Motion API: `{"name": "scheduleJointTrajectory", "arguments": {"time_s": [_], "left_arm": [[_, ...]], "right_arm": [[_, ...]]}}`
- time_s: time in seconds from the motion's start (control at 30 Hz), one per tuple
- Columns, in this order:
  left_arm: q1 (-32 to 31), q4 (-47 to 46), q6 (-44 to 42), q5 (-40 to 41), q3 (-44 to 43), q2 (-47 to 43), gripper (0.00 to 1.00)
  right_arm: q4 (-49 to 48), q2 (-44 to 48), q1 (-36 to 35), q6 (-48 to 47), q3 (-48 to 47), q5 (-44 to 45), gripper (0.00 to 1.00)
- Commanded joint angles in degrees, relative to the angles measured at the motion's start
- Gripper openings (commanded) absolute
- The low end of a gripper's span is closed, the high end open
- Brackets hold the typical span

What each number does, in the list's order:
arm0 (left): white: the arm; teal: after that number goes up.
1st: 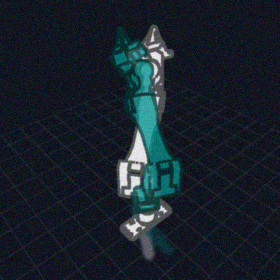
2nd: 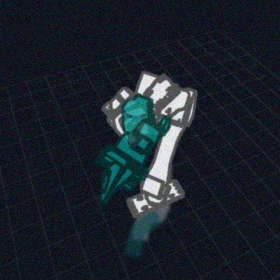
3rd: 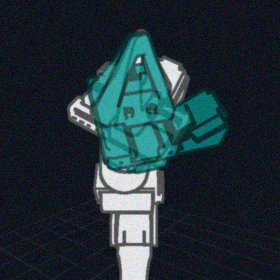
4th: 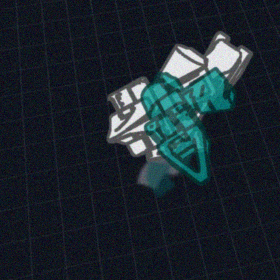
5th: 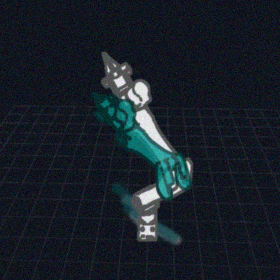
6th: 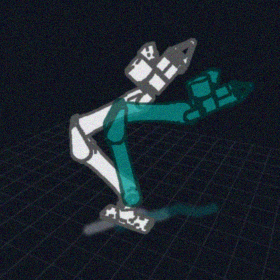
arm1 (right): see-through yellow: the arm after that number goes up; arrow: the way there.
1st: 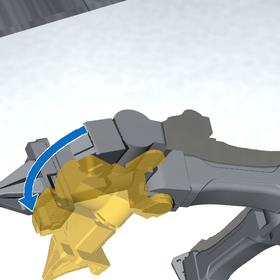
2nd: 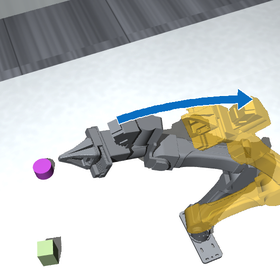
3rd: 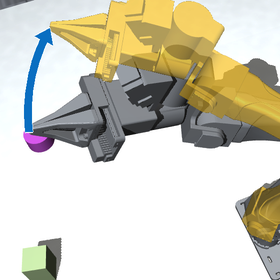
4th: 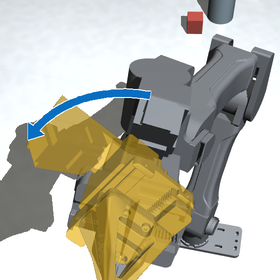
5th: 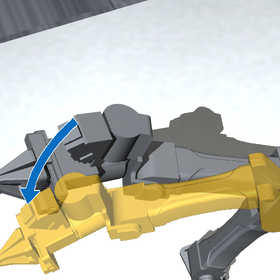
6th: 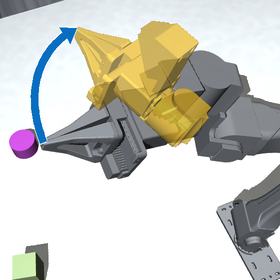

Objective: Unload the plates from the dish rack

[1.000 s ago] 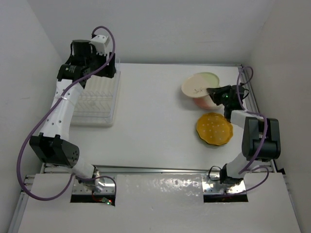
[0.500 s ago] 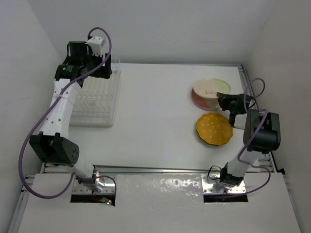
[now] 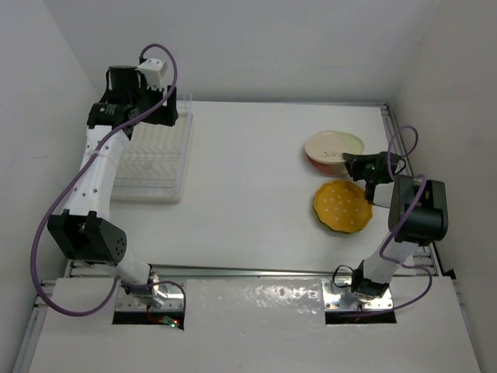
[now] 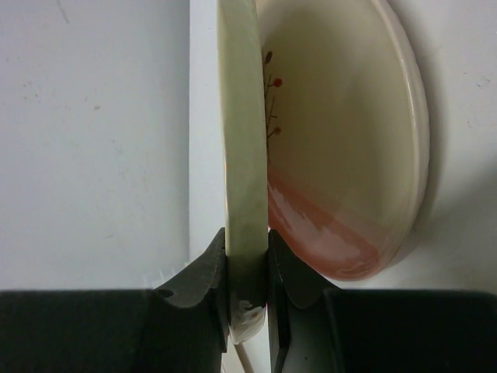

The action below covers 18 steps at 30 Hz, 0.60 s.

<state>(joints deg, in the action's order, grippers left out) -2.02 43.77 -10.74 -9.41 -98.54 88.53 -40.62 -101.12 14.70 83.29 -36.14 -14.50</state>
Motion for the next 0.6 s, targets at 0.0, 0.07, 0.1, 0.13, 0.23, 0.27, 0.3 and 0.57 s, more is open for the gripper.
{"name": "scheduleJointTrajectory", "arguments": {"time_s": [0.0, 0.07, 0.1, 0.13, 0.23, 0.27, 0.3, 0.57], "left_arm": [[0.7, -1.14, -0.51, -0.61, -0.42, -0.02, 0.71], [0.7, -1.05, -0.77, -0.44, -0.42, -0.02, 0.71], [0.7, -1.05, -0.77, -0.43, -0.34, -0.11, 0.71], [0.7, -1.05, -0.86, -0.26, -0.25, -0.03, 0.71], [0.7, -1.14, -1.03, 0.09, -0.33, -0.11, 0.71], [0.7, -1.14, -1.12, 0.18, -0.33, -0.2, 0.71], [0.7, -1.14, -1.21, 0.18, -0.51, -0.11, 0.71], [0.7, -1.14, -1.56, 0.36, -1.04, 0.5, 0.71]], "right_arm": [[-8.17, 0.84, -0.2, -0.49, -3.06, -1.58, 0.0], [-6.32, 0.49, -0.2, -1.46, -4.63, -2.02, 0.0], [-5.62, 0.49, -0.11, -2.07, -4.9, -1.93, 0.0], [-4.39, 0.49, -0.11, -2.94, -5.17, -1.76, 0.0], [-0.1, 0.75, -0.11, -4.79, -5.95, -1.32, 0.1], [2.02, 1.19, -0.11, -5.58, -6.48, -1.23, 0.24], [4.21, 1.45, -0.11, -6.63, -7.18, -1.14, 0.28], [30.5, 1.98, -0.2, -19.46, -15.89, 3.34, 0.51]]}}
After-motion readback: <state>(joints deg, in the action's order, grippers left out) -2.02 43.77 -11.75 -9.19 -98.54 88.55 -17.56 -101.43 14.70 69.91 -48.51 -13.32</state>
